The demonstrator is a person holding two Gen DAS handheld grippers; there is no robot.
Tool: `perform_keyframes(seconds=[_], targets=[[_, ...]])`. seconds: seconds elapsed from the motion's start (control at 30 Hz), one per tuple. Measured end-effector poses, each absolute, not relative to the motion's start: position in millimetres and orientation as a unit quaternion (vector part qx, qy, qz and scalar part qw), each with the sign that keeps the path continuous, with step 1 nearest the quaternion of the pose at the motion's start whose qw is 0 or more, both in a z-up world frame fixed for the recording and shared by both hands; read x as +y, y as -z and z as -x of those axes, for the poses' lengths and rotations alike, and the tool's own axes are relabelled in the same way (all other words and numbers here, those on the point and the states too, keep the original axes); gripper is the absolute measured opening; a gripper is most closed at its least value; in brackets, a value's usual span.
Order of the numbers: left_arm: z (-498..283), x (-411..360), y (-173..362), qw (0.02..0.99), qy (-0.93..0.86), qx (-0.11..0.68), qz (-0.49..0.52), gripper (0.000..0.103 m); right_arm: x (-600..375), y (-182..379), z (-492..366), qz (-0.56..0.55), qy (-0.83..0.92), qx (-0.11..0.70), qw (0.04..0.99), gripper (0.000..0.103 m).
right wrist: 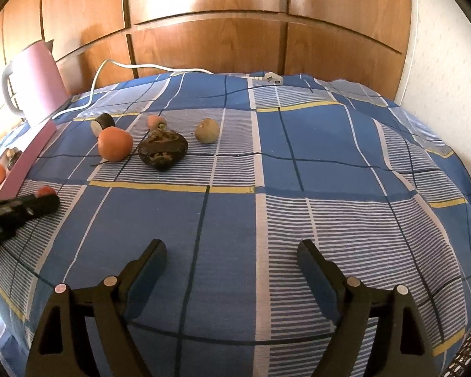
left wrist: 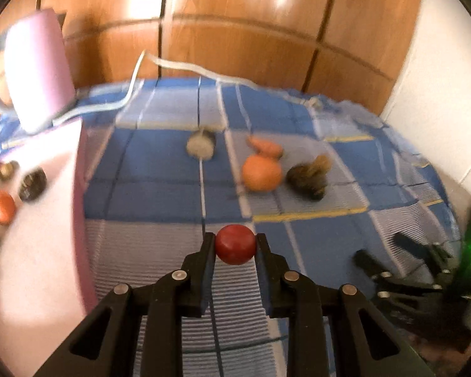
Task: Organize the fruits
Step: 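Carry the red tomato into the tray with the left gripper and release, then reach the right gripper to the small tan round fruit and grasp it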
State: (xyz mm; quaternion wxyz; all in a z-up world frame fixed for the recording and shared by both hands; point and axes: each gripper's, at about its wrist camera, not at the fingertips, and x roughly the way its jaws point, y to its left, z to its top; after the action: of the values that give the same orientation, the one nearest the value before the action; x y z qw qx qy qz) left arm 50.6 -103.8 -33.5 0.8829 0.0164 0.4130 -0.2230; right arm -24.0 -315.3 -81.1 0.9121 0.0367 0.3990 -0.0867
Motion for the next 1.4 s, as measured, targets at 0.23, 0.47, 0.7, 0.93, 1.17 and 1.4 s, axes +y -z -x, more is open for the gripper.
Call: perform_keyframes(seconds=[0.23, 0.47, 0.7, 0.93, 1.17, 1.4], targets=[[-56, -44, -5, 0.890, 0.197, 0.404, 0.080, 0.025, -314, 81, 24, -0.034, 0.089, 0.399, 0.912, 0.086], [-72, 49, 6, 0.880, 0.105, 0.422, 0.192, 0.025, -313, 81, 24, -0.034, 0.090, 0.399, 0.912, 0.086], [-76, 98, 23, 0.876, 0.055, 0.425, 0.221, 0.025, -314, 81, 22, -0.032, 0.092, 0.399, 0.912, 0.087], [-93, 100, 30, 0.883, 0.019, 0.436, 0.171, 0.025, -315, 80, 19, -0.033, 0.088, 0.410, 0.907, 0.087], [-87, 102, 39, 0.882, -0.004, 0.443, 0.164, 0.052, -320, 75, 10, -0.039, 0.076, 0.436, 0.896, 0.078], [-65, 89, 42, 0.879, -0.036, 0.454, 0.139, 0.055, -330, 51, -6, -0.065, 0.071, 0.419, 0.903, 0.068]])
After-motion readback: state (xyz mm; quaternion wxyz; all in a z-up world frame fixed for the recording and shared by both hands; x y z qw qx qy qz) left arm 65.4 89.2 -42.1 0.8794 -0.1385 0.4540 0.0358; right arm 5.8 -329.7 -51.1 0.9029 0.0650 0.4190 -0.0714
